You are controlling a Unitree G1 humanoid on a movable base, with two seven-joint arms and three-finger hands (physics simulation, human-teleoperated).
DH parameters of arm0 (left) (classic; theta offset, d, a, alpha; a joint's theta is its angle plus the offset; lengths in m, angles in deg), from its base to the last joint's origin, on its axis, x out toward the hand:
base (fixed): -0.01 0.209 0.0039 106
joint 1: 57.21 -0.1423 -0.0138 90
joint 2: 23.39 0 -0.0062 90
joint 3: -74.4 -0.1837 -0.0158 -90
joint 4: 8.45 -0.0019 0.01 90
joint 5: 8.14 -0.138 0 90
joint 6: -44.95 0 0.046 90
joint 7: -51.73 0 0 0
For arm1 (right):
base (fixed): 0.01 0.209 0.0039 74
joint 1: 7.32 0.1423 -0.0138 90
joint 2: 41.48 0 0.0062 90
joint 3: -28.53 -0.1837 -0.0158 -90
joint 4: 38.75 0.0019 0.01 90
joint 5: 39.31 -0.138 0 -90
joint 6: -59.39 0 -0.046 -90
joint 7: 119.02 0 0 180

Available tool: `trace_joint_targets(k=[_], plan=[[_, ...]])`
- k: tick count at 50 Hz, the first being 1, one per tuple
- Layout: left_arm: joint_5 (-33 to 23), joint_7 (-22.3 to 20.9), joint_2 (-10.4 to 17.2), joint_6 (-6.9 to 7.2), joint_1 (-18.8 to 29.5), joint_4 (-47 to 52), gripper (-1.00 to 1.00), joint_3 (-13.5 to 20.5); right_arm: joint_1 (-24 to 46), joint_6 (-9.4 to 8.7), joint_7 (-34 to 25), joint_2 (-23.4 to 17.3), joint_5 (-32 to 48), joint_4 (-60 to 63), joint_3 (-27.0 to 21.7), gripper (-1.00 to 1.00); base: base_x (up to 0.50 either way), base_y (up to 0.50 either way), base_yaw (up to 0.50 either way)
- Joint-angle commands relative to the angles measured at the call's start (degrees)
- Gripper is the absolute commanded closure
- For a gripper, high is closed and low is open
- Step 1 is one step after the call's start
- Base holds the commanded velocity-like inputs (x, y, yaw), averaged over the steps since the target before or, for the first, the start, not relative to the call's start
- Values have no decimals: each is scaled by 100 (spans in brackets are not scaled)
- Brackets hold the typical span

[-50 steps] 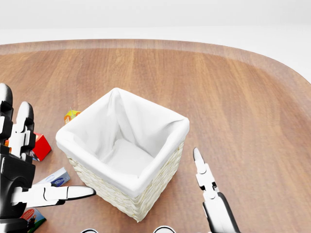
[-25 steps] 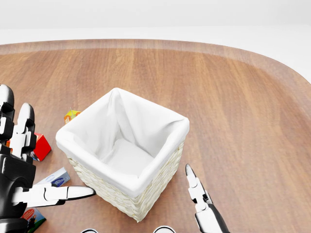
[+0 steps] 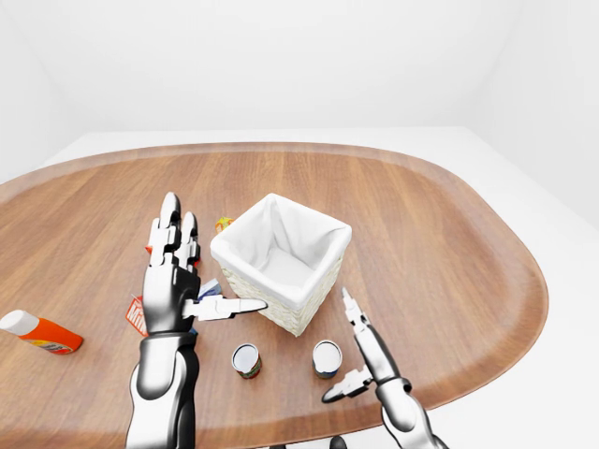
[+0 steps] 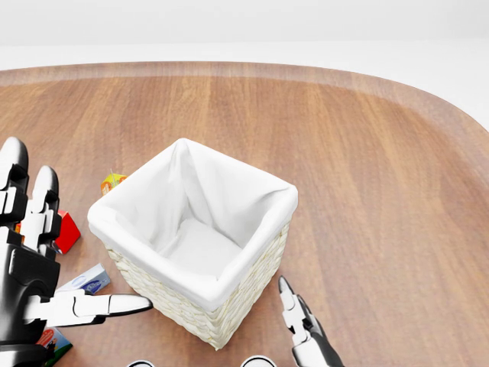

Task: Pick up the alphabet soup, and put it in the basket.

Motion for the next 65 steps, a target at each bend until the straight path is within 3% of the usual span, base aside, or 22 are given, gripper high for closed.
trace_joint_targets(k=[1, 65], plan=[[-17, 3, -1, 0, 3, -14, -100, -15, 75, 0, 26, 20, 104, -241, 15, -100, 0, 0, 0], [-45, -18, -2, 0, -23, -54, -100, -49, 402, 0, 313, 167, 581, -1197, 74, -100, 0, 0, 0]])
